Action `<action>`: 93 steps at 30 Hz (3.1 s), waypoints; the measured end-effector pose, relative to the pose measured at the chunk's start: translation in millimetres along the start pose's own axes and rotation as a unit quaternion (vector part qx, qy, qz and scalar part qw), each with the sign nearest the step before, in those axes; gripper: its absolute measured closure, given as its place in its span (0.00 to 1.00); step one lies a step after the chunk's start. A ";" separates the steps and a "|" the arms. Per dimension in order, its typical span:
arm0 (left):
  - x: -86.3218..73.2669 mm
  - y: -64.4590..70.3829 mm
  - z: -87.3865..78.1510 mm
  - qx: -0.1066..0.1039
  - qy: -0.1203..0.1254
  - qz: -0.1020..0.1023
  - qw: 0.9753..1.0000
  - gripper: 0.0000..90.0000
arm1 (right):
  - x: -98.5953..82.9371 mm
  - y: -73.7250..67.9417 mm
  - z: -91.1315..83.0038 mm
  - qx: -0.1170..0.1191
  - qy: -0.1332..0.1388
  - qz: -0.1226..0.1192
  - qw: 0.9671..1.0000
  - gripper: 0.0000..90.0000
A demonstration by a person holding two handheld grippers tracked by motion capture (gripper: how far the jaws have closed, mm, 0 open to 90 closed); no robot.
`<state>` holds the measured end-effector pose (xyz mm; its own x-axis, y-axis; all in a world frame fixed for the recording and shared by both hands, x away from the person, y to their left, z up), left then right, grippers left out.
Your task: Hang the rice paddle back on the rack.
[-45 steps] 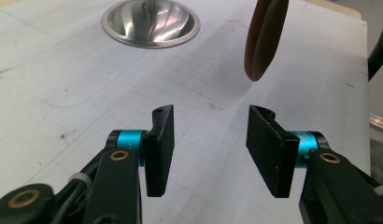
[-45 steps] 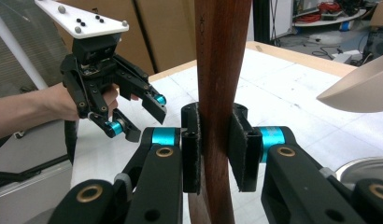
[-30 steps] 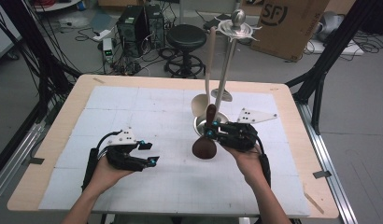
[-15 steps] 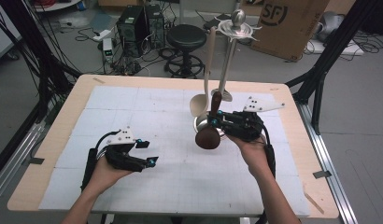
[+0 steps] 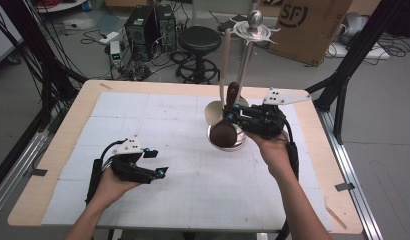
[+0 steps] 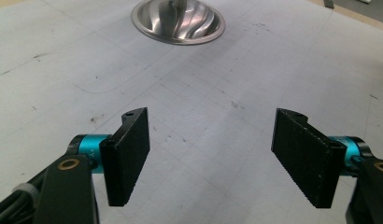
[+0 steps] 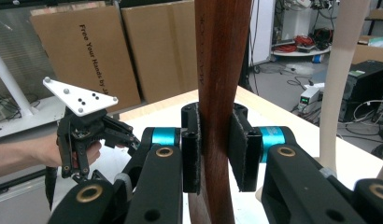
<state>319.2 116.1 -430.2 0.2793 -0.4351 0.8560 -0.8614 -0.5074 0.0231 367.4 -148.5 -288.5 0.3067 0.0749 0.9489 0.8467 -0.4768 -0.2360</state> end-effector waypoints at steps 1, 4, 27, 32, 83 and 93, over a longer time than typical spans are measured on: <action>-0.2 -0.1 -0.2 0.000 0.000 0.000 1.000 0.31 | 1.4 -0.1 0.2 0.000 0.000 -0.003 1.000 0.85; -0.5 -0.8 -0.7 0.002 0.002 -0.004 1.000 0.30 | 5.2 -0.6 0.9 -0.001 0.000 -0.003 1.000 0.85; -1.4 -7.4 -4.4 0.017 0.011 -0.025 0.999 0.21 | 57.0 6.3 -5.7 -0.018 0.019 -0.016 1.000 0.85; -1.1 -8.0 -4.9 0.019 0.013 -0.026 0.999 0.21 | 64.6 9.2 -6.9 -0.023 0.022 -0.014 0.999 0.85; -1.8 -10.8 -11.3 0.027 0.023 -0.036 0.999 0.20 | 75.9 28.7 -16.8 -0.084 0.029 -0.006 0.996 0.74; -3.9 -13.2 -12.3 0.030 0.023 -0.044 0.998 0.19 | 71.9 24.8 -18.1 -0.074 0.030 -0.007 0.997 0.69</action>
<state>324.3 133.7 -427.5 0.3309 -0.3529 0.8752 -0.8069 -0.5867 0.0685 402.5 -170.8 -222.3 0.2647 0.0323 0.9638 0.7758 -0.6008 -0.1929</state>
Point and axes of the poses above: each handheld gripper's, and its own axes: z roughly forward along the jaws, x roughly out of its top, y roughly to its right, the point moved 7 cm from there along z, roughly forward along the jaws, and after that the axes turned 7 degrees about z, right-handed, at the moved point
